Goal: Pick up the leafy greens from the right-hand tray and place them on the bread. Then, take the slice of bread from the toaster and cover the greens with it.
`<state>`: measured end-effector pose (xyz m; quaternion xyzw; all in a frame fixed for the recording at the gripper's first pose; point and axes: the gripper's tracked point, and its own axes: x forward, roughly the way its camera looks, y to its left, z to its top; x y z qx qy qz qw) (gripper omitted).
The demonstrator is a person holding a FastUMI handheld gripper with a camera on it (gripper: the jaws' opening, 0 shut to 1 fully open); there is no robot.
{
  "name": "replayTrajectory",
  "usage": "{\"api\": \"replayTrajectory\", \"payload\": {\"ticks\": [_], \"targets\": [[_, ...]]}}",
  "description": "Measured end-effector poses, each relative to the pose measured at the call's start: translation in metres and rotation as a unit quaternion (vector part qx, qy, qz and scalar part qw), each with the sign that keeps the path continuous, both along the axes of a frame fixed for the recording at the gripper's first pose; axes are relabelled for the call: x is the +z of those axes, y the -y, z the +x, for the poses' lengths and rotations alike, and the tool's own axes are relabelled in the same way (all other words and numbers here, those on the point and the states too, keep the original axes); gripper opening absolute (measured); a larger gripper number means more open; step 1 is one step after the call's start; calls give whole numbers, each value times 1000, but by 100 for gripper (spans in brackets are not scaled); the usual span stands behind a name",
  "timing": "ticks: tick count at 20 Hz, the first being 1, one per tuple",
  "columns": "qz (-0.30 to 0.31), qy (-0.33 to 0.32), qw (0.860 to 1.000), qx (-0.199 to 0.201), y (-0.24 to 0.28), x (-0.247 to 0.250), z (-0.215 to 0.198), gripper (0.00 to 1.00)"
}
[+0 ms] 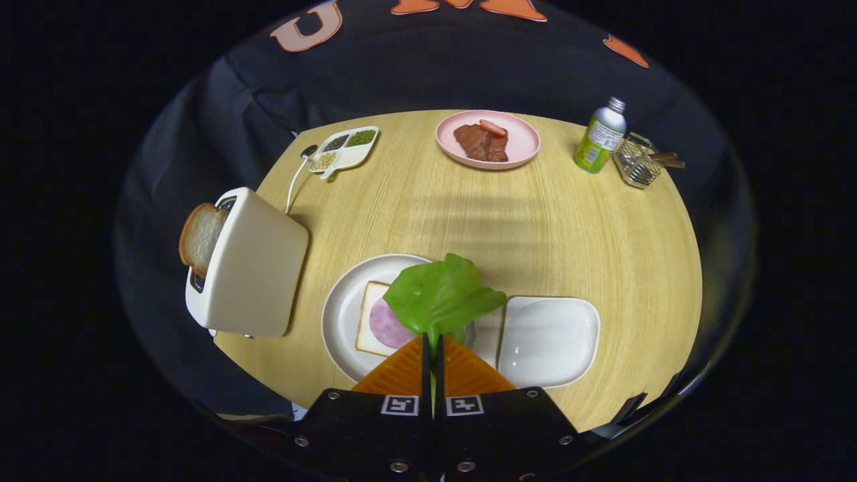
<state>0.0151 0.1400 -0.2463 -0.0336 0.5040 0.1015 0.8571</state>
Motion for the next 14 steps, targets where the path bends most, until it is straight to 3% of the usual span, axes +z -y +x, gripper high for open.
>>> {"api": "replayTrajectory", "payload": {"ticks": [7, 14], "targets": [[28, -12, 999, 28, -50, -19, 0, 1], [12, -28, 999, 19, -49, -53, 3, 2]]}}
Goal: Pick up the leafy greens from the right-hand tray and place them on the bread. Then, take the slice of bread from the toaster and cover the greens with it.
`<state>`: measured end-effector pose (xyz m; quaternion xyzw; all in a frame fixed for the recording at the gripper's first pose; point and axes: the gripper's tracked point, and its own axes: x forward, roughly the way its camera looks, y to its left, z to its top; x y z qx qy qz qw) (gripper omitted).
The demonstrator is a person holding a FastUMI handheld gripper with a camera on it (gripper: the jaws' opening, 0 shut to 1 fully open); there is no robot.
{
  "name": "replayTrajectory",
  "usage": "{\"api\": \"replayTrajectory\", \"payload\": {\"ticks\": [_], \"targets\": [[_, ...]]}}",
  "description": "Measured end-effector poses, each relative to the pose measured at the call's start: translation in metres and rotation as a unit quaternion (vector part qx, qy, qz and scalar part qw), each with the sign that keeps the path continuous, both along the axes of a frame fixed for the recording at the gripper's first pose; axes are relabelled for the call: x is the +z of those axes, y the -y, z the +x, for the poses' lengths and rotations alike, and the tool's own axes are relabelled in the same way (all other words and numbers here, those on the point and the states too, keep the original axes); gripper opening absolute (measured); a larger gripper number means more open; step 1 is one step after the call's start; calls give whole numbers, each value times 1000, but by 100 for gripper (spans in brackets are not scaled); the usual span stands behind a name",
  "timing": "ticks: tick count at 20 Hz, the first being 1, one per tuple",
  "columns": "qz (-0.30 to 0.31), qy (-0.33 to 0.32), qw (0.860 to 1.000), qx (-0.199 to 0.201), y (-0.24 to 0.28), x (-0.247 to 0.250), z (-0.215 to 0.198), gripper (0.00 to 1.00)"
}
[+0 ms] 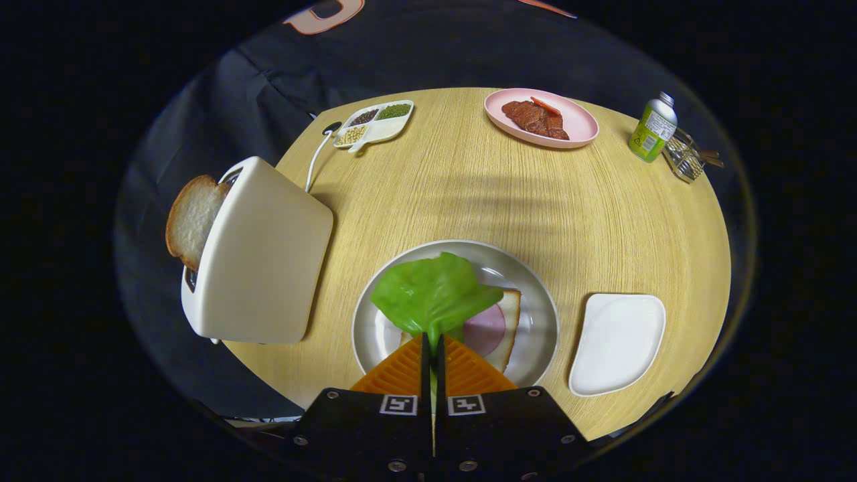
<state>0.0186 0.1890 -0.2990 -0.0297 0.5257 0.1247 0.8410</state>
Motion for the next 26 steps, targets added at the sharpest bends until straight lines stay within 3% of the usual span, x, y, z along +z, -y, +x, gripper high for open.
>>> {"api": "replayTrajectory", "payload": {"ticks": [3, 7, 9, 12, 13, 16, 26], "targets": [[-7, 6, 1000, -7, 5, -1, 4, 3], [-18, 6, 1000, -12, 12, -2, 3, 19], [-21, 8, 1000, -15, 13, 0, 2, 33], [-21, 16, 999, -25, 15, 7, 3, 62], [-23, 20, 999, -28, 16, 10, 3, 67], [-28, 32, 998, -37, 14, 25, 4, 99], [-10, 65, 998, -21, -51, 95, 1, 99]]}}
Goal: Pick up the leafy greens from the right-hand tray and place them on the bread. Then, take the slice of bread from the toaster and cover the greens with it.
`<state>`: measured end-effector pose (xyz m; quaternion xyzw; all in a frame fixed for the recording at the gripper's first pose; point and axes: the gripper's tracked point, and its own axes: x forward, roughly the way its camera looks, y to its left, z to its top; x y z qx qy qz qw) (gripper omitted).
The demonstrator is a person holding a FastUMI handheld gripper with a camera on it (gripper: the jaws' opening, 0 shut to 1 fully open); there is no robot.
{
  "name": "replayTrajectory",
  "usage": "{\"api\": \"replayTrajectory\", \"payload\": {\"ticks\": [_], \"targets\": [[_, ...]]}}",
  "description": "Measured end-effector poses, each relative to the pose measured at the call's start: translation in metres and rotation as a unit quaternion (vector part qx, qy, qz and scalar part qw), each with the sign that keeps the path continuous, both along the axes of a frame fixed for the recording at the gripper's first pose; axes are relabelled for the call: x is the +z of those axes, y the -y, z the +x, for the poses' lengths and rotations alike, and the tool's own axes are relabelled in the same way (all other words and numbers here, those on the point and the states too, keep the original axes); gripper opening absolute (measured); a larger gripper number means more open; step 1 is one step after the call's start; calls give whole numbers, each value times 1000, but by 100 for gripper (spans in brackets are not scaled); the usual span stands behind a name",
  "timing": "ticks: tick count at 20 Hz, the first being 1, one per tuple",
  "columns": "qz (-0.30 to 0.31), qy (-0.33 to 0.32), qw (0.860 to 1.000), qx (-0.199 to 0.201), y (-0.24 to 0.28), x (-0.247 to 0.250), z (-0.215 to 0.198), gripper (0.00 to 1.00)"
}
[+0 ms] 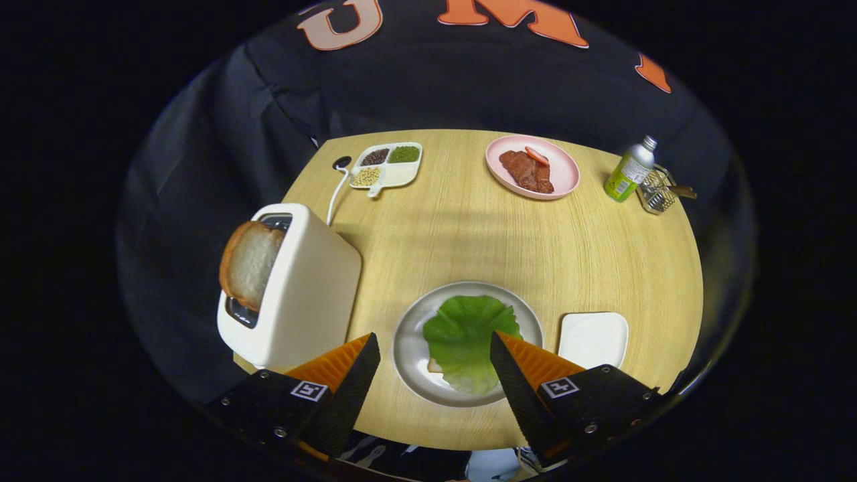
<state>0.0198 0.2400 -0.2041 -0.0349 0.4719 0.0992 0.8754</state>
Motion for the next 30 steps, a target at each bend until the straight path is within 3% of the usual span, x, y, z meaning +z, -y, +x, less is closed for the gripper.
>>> {"api": "replayTrajectory", "payload": {"ticks": [10, 23, 27, 30], "targets": [[-1, 27, 999, 43, -91, 51, 10, 99], [-4, -1, 997, 73, -177, 29, 25, 98], [-6, -11, 998, 60, -182, 21, 29, 78], [-11, -18, 998, 51, -181, 18, 30, 42]]}}
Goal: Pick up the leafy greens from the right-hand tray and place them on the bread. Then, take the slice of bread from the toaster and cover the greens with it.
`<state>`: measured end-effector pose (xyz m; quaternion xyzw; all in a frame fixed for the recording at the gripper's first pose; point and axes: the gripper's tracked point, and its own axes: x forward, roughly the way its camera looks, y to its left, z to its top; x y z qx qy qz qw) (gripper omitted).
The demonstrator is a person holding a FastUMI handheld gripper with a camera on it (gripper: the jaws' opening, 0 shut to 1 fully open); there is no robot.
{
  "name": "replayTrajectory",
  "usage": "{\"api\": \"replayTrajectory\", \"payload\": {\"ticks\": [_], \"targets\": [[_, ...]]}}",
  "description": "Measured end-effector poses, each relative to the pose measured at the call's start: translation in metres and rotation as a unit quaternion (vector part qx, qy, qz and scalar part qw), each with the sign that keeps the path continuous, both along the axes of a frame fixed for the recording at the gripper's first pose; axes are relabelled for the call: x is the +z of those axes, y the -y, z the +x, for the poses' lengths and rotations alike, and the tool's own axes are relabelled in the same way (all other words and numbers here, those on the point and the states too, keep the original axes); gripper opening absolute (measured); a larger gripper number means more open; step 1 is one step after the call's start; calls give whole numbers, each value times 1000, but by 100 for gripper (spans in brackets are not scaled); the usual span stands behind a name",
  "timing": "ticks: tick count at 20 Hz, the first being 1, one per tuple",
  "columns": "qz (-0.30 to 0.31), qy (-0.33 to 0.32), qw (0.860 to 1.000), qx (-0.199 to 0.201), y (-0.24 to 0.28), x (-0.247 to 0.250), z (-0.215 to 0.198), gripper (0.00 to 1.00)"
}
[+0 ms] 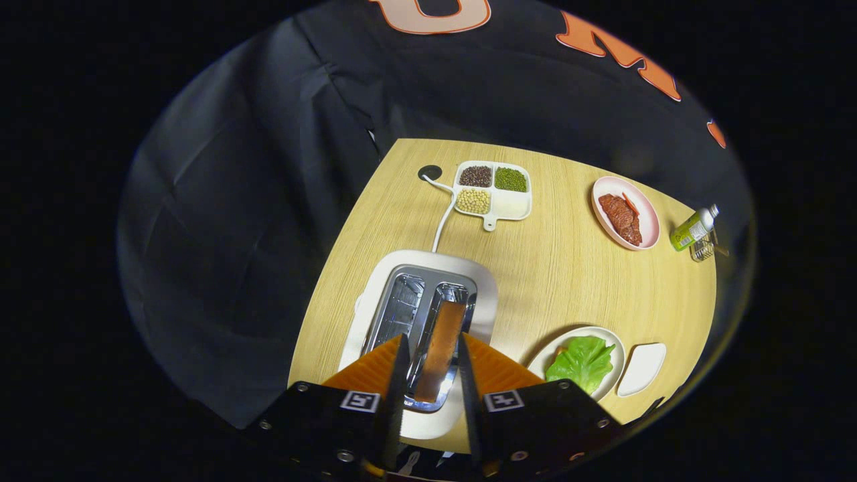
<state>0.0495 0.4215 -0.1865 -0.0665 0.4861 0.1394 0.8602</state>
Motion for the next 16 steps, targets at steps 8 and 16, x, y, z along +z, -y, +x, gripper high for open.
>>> {"api": "replayTrajectory", "payload": {"ticks": [8, 16], "targets": [[15, 10, 1000, -14, 0, 13, -1, 7], [53, 44, 998, -9, 12, 57, -11, 7]]}}
